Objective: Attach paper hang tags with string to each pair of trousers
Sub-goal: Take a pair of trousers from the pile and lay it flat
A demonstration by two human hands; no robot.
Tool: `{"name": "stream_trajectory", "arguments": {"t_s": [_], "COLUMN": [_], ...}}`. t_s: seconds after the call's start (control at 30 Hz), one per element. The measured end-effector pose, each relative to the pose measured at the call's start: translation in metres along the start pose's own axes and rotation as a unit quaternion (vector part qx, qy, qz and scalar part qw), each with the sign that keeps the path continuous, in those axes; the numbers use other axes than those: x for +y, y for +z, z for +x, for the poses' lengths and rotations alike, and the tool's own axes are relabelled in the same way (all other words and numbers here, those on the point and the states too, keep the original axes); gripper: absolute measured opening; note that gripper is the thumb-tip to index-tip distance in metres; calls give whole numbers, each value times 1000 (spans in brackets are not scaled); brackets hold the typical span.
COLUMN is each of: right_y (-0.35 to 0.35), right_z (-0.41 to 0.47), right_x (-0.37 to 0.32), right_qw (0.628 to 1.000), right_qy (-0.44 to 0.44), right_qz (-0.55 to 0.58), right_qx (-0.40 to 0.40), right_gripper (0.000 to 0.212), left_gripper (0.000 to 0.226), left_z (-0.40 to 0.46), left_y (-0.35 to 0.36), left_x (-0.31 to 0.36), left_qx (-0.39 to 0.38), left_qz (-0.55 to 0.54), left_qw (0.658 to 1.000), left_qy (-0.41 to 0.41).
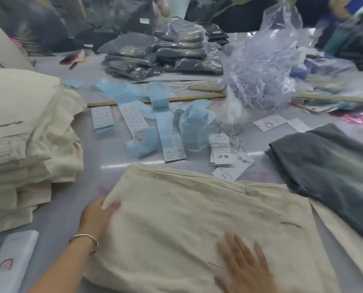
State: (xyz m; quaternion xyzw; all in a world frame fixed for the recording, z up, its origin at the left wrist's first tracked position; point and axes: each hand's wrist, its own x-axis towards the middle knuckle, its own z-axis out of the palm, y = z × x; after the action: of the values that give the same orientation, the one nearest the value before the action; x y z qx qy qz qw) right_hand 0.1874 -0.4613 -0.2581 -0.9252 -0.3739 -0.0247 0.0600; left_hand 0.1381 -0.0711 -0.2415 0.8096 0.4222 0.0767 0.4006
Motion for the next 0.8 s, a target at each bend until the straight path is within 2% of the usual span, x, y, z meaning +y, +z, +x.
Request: {"name": "stream_trajectory", "arguments": {"t_s": [0.07,0.13,0.17,0.27,0.33,0.37,0.43,0.47,0.53,0.63,0.73,0.8], "right_y": [0,-3,-5,-9,-14,-18,-29,-32,-34,-35,-45,-56], "right_z": [4,24,37,61,63,61,54,51,49,58,72,77], "right_x": [10,10,8,13,29,43,71,83,97,102,96,82], "right_qw": [1000,998,997,997,988,976,930,905,882,868,861,878], "right_qy": [-14,-31,-41,-32,63,148,339,395,420,393,346,298], "right_qz": [-17,-44,-56,-42,-17,12,101,146,211,299,372,373], "right_qx": [-18,-13,-14,61,137,157,103,54,-14,-56,-12,29], "right_gripper": [70,66,63,55,45,43,58,63,56,30,30,35], "left_gripper": [12,12,21,34,28,31,52,55,41,26,19,9], "left_z": [3,2,2,2,2,2,1,-3,-22,-58,-95,-119], "left_y": [0,-4,-9,-27,-33,-34,-26,-17,15,86,147,171], "left_x": [-3,-17,-27,-57,-63,-64,-56,-45,-6,63,114,142], "left_qx": [40,75,88,80,63,69,120,157,189,65,-25,-69], "left_qz": [-1,-14,-14,-1,29,49,118,157,181,109,62,-12], "left_qw": [999,997,995,990,988,986,977,969,965,989,987,982], "left_qy": [9,-17,-41,-118,-141,-144,-130,-107,-35,69,146,178]}}
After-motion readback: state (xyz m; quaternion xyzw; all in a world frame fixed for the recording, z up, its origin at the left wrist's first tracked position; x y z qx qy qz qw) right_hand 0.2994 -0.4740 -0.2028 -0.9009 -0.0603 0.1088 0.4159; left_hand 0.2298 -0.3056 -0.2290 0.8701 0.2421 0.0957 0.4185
